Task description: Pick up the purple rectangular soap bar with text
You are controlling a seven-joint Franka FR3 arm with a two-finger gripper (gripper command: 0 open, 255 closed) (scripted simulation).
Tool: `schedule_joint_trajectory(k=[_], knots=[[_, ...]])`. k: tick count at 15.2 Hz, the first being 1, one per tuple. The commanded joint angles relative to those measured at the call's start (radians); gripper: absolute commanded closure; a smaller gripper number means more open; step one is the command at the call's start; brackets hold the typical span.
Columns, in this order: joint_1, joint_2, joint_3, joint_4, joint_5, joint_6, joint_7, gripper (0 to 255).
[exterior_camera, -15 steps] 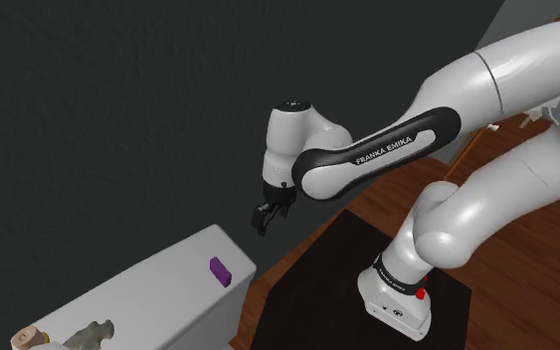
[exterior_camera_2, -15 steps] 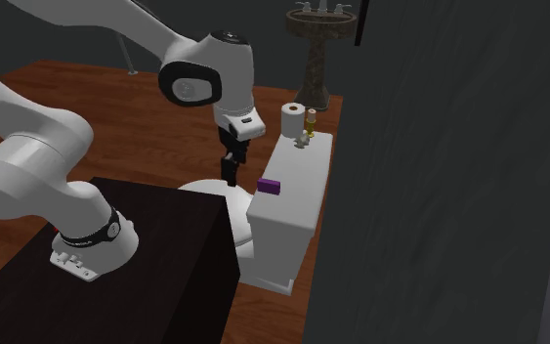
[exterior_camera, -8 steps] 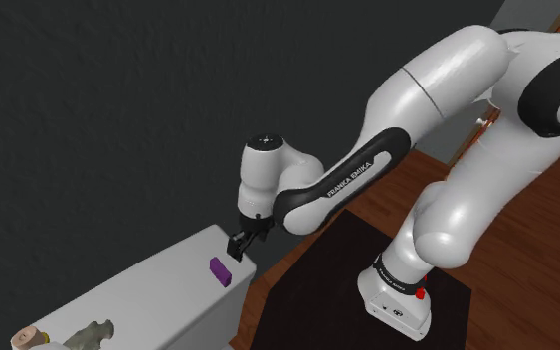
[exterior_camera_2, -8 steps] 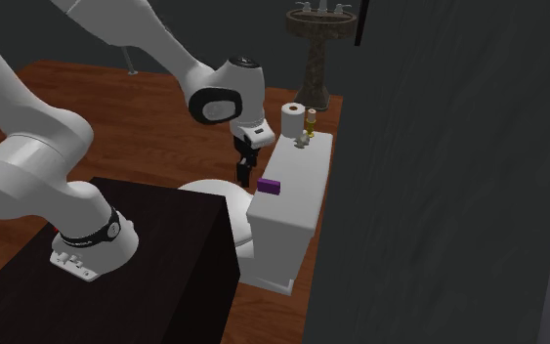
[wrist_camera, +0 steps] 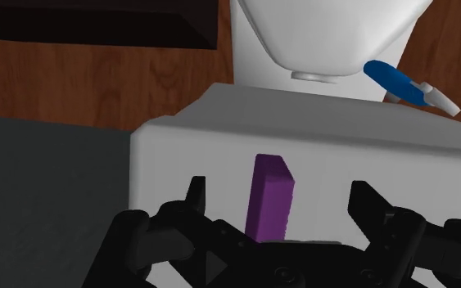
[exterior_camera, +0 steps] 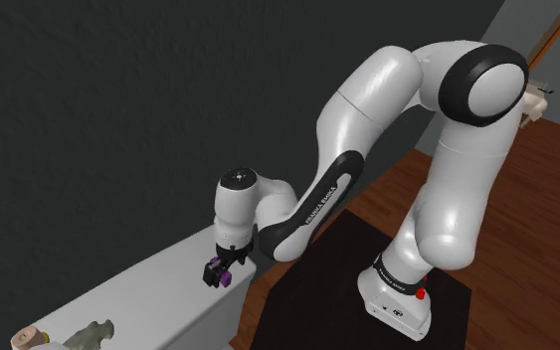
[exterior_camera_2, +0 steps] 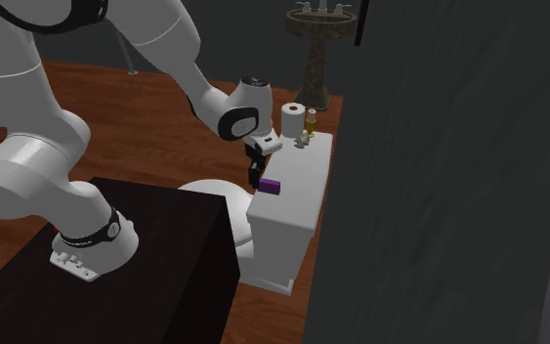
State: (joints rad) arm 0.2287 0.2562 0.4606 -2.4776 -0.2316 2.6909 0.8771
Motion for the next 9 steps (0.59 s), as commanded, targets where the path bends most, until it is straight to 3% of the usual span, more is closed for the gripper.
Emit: schedule_joint_trajectory(k=[1, 7, 8, 9], knots=[[0.021, 0.041, -0.025, 0.009, -0.043, 0.029, 0.034, 0], [0.060, 0.109, -0.078, 0.023, -0.109, 0.080, 0.081, 0], [0.060, 0.108, -0.077, 0.021, -0.109, 0.081, 0.082, 255], [0.059, 0.106, -0.076, 0.020, -0.107, 0.079, 0.081, 255]])
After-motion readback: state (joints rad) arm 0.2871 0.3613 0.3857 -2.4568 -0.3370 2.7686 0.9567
